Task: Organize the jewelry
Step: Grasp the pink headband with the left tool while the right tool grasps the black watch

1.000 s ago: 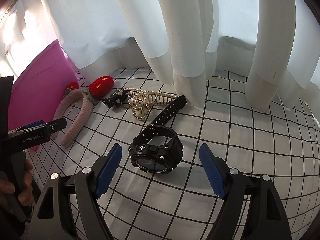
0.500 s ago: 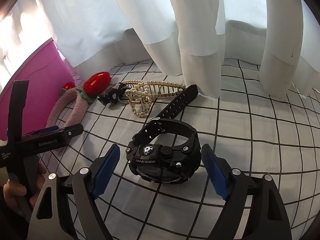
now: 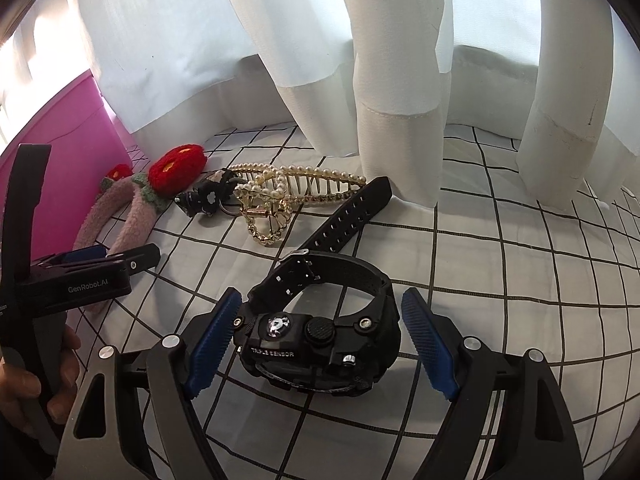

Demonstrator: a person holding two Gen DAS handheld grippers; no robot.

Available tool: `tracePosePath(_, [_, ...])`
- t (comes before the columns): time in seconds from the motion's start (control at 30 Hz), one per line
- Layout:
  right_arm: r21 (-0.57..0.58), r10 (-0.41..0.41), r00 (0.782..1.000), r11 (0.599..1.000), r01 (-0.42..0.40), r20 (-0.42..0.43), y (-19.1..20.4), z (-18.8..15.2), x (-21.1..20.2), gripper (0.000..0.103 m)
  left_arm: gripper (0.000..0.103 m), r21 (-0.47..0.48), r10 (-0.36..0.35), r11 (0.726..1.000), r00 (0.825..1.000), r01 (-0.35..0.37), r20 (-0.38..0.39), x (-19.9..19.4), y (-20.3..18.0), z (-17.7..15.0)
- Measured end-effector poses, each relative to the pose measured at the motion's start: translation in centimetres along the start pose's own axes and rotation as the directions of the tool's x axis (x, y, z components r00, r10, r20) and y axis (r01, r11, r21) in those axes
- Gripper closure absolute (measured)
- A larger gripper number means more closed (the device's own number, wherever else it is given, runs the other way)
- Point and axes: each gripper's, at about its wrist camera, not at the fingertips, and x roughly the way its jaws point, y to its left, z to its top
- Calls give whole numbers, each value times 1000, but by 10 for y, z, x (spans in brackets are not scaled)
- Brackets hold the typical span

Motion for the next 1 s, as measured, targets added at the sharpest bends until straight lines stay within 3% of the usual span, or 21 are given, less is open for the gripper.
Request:
tracePosePath(0.13, [-17,-3,1000,1000,3,15,4,-1,-2,34,6,4,3,1000,1000,-3,9,7,-5,6])
tracePosePath(0.27, [-18,-1,1000,1000,1,18,4,-1,-2,34,6,7,2,1000,1000,-2,9,7,-11,17])
tracePosePath(0.37, [-14,1,1000,1000,-1,20,4,-2,-3,34,17,19,-6,1000,1000,6,17,5,-16,21])
tracePosePath(0.43, [-16,2,1000,1000,-1,20,4,-2,-3,34,38,38,-19,999,1000,18,25,2,-23,22])
tracePosePath(0.47, [-15,1,1000,1000,-1,20,4,-2,-3,34,44,47,-26,999,999,24,26,1,-26,23])
tracePosePath(0.53, [-14,1,1000,1000,0,21,4,-2,-4,34,73,62,-36,998,999,34,28,-1,-30,26])
tracePosePath(0.6, [-15,2,1000,1000,-1,21,3,-2,-3,34,93,69,-39,997,999,38,26,-2,-32,25])
tracePosePath(1.0, [18,29,998,999,-29,47,-12,-5,-18,34,94,56,-57,997,995,53,85,-41,-40,6])
